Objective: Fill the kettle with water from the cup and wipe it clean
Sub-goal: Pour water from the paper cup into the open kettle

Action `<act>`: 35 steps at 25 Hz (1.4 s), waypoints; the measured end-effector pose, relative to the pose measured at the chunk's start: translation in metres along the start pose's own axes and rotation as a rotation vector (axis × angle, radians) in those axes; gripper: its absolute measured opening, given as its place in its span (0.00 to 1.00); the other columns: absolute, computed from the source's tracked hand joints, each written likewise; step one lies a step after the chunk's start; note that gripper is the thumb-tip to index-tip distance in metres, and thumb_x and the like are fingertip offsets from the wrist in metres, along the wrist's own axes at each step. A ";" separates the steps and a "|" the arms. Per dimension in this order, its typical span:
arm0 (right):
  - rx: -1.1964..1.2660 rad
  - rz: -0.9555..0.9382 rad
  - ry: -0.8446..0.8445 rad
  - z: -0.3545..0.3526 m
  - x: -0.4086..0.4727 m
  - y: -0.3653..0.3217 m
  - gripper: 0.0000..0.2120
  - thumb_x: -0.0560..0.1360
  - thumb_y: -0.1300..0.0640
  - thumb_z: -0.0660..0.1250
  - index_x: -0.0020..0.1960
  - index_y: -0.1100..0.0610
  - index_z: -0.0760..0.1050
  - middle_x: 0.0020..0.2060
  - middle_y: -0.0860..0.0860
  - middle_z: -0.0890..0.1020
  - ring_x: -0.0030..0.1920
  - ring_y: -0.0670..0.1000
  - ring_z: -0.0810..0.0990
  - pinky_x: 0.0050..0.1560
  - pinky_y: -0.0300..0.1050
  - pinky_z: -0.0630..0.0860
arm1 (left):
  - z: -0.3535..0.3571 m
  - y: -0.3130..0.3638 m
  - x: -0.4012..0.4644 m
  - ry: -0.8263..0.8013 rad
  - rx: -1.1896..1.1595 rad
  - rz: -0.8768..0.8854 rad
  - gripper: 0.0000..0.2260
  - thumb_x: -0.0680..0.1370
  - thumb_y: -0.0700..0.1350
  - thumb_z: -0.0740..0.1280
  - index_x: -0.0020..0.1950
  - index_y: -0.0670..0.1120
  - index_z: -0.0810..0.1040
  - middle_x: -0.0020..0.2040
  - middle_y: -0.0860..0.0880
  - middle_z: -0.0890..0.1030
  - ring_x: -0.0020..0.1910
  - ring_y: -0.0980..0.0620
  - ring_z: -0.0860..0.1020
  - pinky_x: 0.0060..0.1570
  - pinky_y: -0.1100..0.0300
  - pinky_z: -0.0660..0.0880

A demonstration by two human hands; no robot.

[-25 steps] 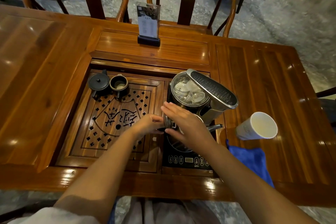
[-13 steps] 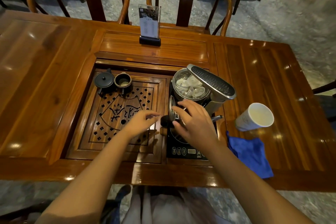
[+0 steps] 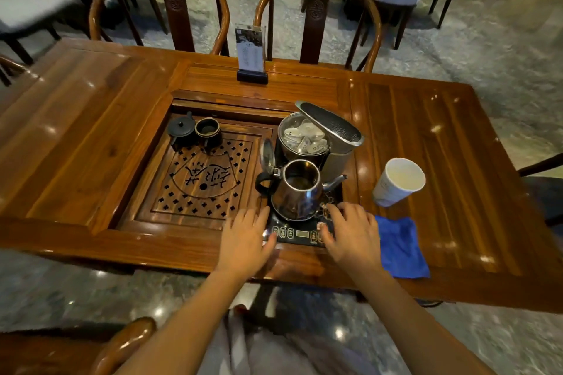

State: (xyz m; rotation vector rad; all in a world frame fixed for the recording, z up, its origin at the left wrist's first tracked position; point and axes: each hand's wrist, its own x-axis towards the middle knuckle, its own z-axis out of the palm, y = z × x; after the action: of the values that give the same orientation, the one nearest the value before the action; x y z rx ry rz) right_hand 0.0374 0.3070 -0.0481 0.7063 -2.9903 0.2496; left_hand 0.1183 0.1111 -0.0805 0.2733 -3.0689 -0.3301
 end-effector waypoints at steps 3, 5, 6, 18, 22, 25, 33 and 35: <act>-0.015 -0.015 0.026 -0.004 -0.010 0.040 0.18 0.70 0.48 0.60 0.55 0.56 0.77 0.48 0.56 0.80 0.49 0.58 0.78 0.48 0.55 0.73 | 0.011 0.034 -0.002 0.018 0.060 -0.024 0.24 0.73 0.57 0.59 0.65 0.46 0.71 0.58 0.45 0.78 0.58 0.45 0.75 0.53 0.48 0.72; -0.010 -0.016 0.061 -0.001 -0.012 0.066 0.17 0.70 0.49 0.62 0.54 0.57 0.77 0.46 0.56 0.80 0.47 0.59 0.78 0.46 0.55 0.73 | 0.019 0.051 -0.001 -0.001 0.084 -0.045 0.23 0.72 0.56 0.60 0.63 0.46 0.73 0.56 0.45 0.79 0.56 0.44 0.75 0.51 0.47 0.72; -0.008 -0.015 0.080 0.003 -0.013 0.078 0.17 0.70 0.49 0.62 0.53 0.57 0.77 0.46 0.57 0.80 0.46 0.60 0.78 0.44 0.55 0.73 | 0.024 0.057 -0.001 -0.010 0.094 -0.045 0.22 0.72 0.55 0.60 0.62 0.46 0.74 0.56 0.45 0.79 0.56 0.44 0.76 0.50 0.47 0.72; 0.300 0.372 0.141 0.075 0.008 0.179 0.18 0.72 0.45 0.63 0.57 0.55 0.75 0.53 0.54 0.79 0.53 0.56 0.77 0.47 0.50 0.74 | 0.121 0.038 0.009 -0.076 0.163 -0.049 0.23 0.74 0.56 0.54 0.62 0.46 0.73 0.58 0.42 0.77 0.59 0.42 0.71 0.60 0.41 0.58; 0.822 0.520 0.140 0.083 0.034 0.190 0.34 0.68 0.52 0.74 0.70 0.53 0.63 0.66 0.51 0.71 0.65 0.49 0.69 0.62 0.48 0.69 | 0.136 0.029 0.004 -0.032 0.062 -0.169 0.24 0.72 0.56 0.55 0.64 0.46 0.71 0.59 0.41 0.75 0.60 0.41 0.68 0.56 0.42 0.62; 1.029 0.516 0.131 0.083 0.052 0.185 0.38 0.67 0.59 0.75 0.72 0.54 0.58 0.68 0.53 0.69 0.67 0.50 0.66 0.63 0.44 0.66 | 0.138 0.029 0.002 -0.008 0.029 -0.199 0.25 0.71 0.56 0.54 0.62 0.43 0.72 0.52 0.39 0.75 0.53 0.41 0.70 0.49 0.44 0.66; 1.049 0.561 0.232 0.082 0.066 0.179 0.39 0.67 0.61 0.75 0.71 0.53 0.57 0.67 0.52 0.69 0.64 0.46 0.67 0.60 0.41 0.67 | 0.140 0.028 0.001 -0.043 0.073 -0.192 0.22 0.73 0.56 0.54 0.60 0.45 0.73 0.47 0.44 0.76 0.46 0.43 0.74 0.47 0.47 0.69; 1.018 0.542 0.258 0.079 0.061 0.174 0.38 0.67 0.61 0.75 0.71 0.52 0.59 0.65 0.50 0.70 0.62 0.43 0.66 0.58 0.37 0.68 | 0.140 0.028 0.002 -0.052 0.070 -0.192 0.22 0.73 0.56 0.54 0.60 0.46 0.73 0.48 0.44 0.76 0.47 0.44 0.74 0.48 0.46 0.69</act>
State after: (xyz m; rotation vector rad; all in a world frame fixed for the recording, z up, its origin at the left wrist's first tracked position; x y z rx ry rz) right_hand -0.0967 0.4207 -0.1453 -0.1661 -2.5612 1.7711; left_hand 0.1035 0.1664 -0.2116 0.5735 -3.1155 -0.2397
